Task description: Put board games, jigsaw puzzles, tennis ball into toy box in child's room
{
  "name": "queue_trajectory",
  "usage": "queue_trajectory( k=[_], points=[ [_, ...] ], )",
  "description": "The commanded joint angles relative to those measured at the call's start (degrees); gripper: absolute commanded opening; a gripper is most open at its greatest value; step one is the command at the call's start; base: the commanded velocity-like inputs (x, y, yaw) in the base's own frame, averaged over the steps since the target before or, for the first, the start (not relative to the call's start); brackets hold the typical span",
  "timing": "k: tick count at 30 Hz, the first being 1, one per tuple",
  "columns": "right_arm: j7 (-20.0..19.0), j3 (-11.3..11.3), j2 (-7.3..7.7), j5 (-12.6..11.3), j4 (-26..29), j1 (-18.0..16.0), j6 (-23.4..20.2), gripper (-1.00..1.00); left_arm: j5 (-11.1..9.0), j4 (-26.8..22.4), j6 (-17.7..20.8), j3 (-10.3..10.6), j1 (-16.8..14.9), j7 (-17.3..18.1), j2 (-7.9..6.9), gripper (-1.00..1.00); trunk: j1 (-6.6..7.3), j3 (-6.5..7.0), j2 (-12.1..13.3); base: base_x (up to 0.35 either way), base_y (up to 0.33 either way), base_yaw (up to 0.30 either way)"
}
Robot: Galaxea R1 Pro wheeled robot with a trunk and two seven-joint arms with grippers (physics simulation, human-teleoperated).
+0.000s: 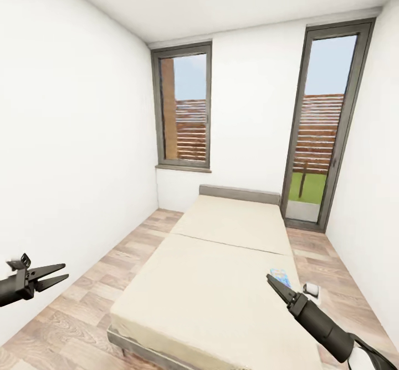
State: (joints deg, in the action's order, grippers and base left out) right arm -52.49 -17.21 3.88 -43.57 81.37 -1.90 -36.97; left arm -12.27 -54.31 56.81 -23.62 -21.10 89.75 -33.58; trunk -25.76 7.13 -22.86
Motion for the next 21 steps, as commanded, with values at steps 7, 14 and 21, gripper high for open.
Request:
queue_trajectory(
  k=[7,14,21],
  points=[
    [-0.04,-0.02,-0.01,-0.29,-0.28,-0.05,-0.38,1.0,0.1,0.0,0.58,-0.03,0.01,0.25,0.0,1.0,-0.03,-0.03,-0.06,0.07,-0.127,-0.281],
    [-0.01,-0.08,-0.01,-0.29,-0.69,-0.04,-0.4,1.0,0.14,-0.01,0.58,-0.03,0.01,0.25,0.01,1.0,-0.03,-0.03,-0.06,0.213,-0.132,-0.28],
    [0.17,-0.03,0.04,-0.23,-0.95,-0.04,-0.19,1.0,0.14,0.01,0.58,-0.03,0.01,0.25,0.07,1.0,-0.03,-0.03,-0.06,0.263,-0.117,-0.115]
  ],
)
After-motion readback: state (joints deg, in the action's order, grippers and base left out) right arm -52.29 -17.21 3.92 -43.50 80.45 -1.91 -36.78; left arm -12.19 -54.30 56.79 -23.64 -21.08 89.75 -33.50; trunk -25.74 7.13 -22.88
